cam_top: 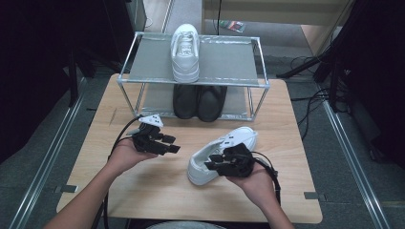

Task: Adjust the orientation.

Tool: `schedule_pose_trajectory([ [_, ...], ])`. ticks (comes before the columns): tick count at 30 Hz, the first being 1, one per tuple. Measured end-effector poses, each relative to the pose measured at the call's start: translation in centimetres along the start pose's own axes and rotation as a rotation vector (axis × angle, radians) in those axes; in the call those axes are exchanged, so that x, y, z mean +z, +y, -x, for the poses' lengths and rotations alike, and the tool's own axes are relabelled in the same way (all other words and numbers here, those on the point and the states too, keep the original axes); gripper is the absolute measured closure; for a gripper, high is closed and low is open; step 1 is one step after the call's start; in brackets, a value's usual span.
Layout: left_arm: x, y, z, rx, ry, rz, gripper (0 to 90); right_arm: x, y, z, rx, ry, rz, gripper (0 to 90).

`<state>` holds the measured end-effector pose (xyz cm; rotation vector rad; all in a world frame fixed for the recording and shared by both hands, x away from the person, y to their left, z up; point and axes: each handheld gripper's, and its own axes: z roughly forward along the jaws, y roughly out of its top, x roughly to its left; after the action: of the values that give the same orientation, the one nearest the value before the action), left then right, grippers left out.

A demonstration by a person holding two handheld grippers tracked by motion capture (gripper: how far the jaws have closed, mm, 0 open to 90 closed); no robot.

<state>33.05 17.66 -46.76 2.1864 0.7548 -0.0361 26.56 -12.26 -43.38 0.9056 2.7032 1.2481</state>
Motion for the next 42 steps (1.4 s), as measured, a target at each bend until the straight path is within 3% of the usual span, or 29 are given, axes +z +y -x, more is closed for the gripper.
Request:
schedule_pose_trajectory([
  [3,0.9,0.4,0.4,0.011,-0.017,-0.006,67.3,-1.3,-0.7,1.0,0.033,-0.043,0.021,77.0],
  [7,2.1,1.1,1.2,0.053,-0.047,0.009,82.3,-2.2,-2.4,3.2,0.129,-0.125,0.054,88.4],
  [9,2.5,1.3,1.3,0.06,-0.051,0.004,83.8,-2.2,-2.6,3.5,0.139,-0.137,0.047,89.9],
  [10,3.0,1.5,1.5,0.069,-0.061,-0.008,86.7,-2.2,-3.2,4.4,0.187,-0.164,0.039,90.0],
  [16,4.2,1.8,1.6,0.07,-0.073,-0.036,87.4,-1.9,-3.8,6.2,0.254,-0.223,0.04,90.0],
  [22,4.7,1.6,2.2,0.076,-0.068,-0.056,89.3,-0.3,-3.9,6.8,0.261,-0.212,0.017,90.0],
  [28,4.6,1.4,2.3,0.06,-0.073,-0.055,90.0,0.0,-3.9,7.2,0.271,-0.188,0.017,90.0],
  [31,4.5,1.1,2.4,0.036,-0.108,-0.057,90.0,0.4,-3.8,7.3,0.263,-0.184,0.011,90.0],
  [42,4.3,0.5,3.6,0.043,-0.112,-0.065,90.0,1.0,-3.3,7.6,0.248,-0.17,-0.012,90.0],
])
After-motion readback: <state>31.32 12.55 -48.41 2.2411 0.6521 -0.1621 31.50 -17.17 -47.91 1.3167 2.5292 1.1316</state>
